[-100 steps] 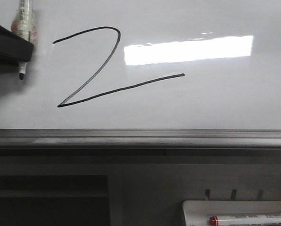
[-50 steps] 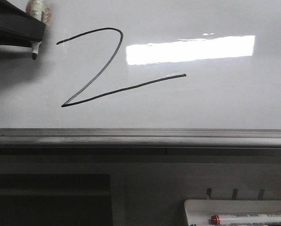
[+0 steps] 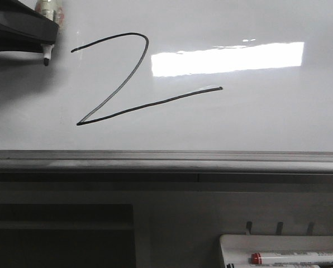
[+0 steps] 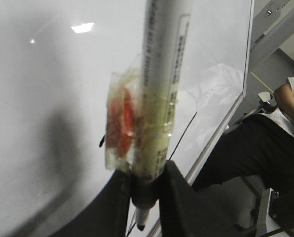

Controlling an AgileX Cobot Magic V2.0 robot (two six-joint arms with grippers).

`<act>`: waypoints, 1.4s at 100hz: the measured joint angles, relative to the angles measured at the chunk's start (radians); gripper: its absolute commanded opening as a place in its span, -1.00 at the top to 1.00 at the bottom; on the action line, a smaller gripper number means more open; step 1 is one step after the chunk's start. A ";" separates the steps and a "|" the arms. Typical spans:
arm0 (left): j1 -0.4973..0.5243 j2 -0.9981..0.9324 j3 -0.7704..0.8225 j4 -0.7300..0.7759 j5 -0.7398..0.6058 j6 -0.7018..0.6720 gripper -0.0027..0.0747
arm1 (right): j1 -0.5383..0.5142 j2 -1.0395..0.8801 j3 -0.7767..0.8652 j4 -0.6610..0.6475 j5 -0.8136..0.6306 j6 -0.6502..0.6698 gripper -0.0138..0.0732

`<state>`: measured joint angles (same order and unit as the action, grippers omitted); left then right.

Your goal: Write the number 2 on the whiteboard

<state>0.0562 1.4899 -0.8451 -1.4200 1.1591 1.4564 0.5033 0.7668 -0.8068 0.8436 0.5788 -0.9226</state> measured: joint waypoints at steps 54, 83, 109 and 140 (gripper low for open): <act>-0.005 0.000 0.000 -0.007 -0.034 -0.056 0.29 | 0.000 0.000 0.000 0.041 0.000 0.000 0.85; -0.007 0.000 0.000 -0.001 -0.081 -0.064 0.28 | 0.000 0.000 0.000 0.043 0.000 0.000 0.85; -0.007 0.002 0.000 0.004 -0.165 -0.064 0.29 | 0.000 0.000 0.000 0.043 -0.024 0.000 0.85; -0.007 0.015 0.002 -0.056 -0.196 -0.064 0.31 | 0.000 0.000 0.000 0.046 -0.055 0.000 0.85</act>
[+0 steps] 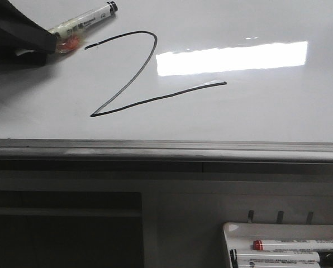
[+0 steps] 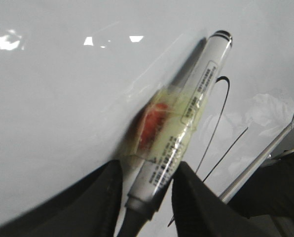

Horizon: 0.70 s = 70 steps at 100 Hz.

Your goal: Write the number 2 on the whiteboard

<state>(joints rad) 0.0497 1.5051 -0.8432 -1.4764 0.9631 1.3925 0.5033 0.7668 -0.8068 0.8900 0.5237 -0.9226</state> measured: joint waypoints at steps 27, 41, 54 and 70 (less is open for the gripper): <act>-0.001 0.005 0.002 -0.015 -0.001 0.000 0.30 | 0.000 0.000 0.000 0.000 -0.006 0.000 0.85; -0.001 0.005 0.002 -0.018 -0.001 0.000 0.30 | 0.000 0.000 0.000 0.002 -0.006 0.000 0.85; -0.001 0.007 0.002 -0.022 -0.001 0.000 0.30 | 0.000 0.000 0.000 0.002 -0.006 0.000 0.85; -0.001 0.010 0.002 -0.025 0.001 0.000 0.30 | 0.000 0.000 0.000 0.002 -0.006 0.000 0.85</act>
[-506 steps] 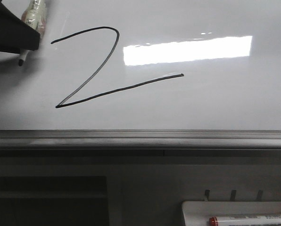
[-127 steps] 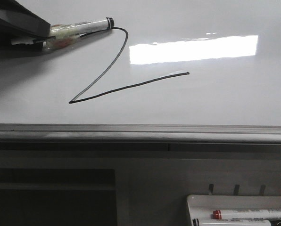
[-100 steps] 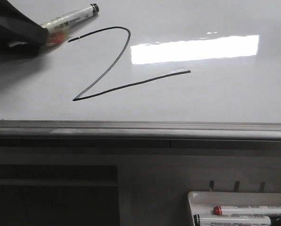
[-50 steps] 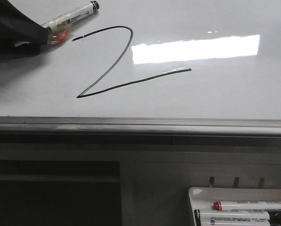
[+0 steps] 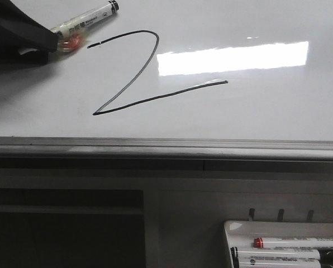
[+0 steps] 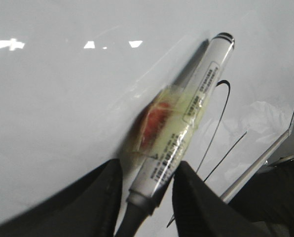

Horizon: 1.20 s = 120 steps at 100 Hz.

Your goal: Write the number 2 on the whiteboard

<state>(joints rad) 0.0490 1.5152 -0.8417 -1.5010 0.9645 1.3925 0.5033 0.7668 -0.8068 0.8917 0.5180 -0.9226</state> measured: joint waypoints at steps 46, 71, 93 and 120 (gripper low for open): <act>0.000 0.002 0.000 -0.009 0.010 0.000 0.10 | 0.000 0.000 0.000 0.000 0.000 0.000 0.85; 0.000 0.002 0.000 -0.010 0.014 0.000 0.10 | 0.000 0.000 0.000 0.000 0.000 0.000 0.85; 0.000 0.002 0.000 -0.008 0.023 0.000 -0.06 | 0.000 0.000 0.000 0.000 0.000 0.000 0.85; 0.000 0.002 -0.007 0.003 0.050 0.000 -0.08 | 0.000 0.000 0.000 0.000 0.000 0.000 0.85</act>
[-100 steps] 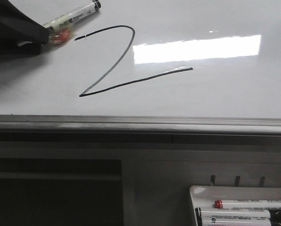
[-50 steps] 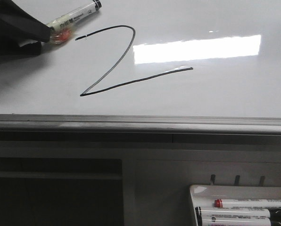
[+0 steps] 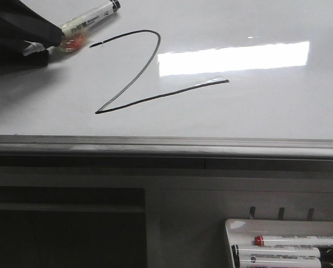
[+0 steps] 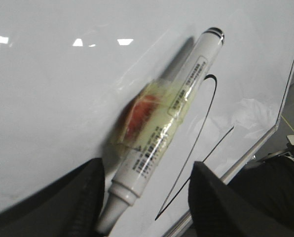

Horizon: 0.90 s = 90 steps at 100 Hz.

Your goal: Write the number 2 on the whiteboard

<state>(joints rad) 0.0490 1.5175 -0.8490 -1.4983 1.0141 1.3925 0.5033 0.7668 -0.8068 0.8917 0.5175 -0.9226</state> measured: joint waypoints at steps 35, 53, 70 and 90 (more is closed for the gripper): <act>0.002 -0.027 -0.102 0.042 0.010 0.000 -0.07 | 0.000 0.000 0.000 0.000 0.000 0.000 0.85; 0.002 -0.120 -0.132 0.046 0.015 -0.001 -0.06 | 0.000 0.000 0.000 0.000 -0.002 0.000 0.85; 0.002 -0.228 -0.146 0.053 0.012 -0.002 0.38 | 0.000 0.000 0.000 0.000 -0.011 -0.021 0.85; 0.002 -0.438 -0.146 0.119 -0.061 -0.014 0.84 | 0.000 -0.029 0.000 0.000 -0.021 -0.064 0.85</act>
<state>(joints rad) 0.0510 1.0790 -0.9947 -1.3788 0.9535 1.3783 0.5033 0.7374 -0.8068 0.8917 0.4963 -0.9870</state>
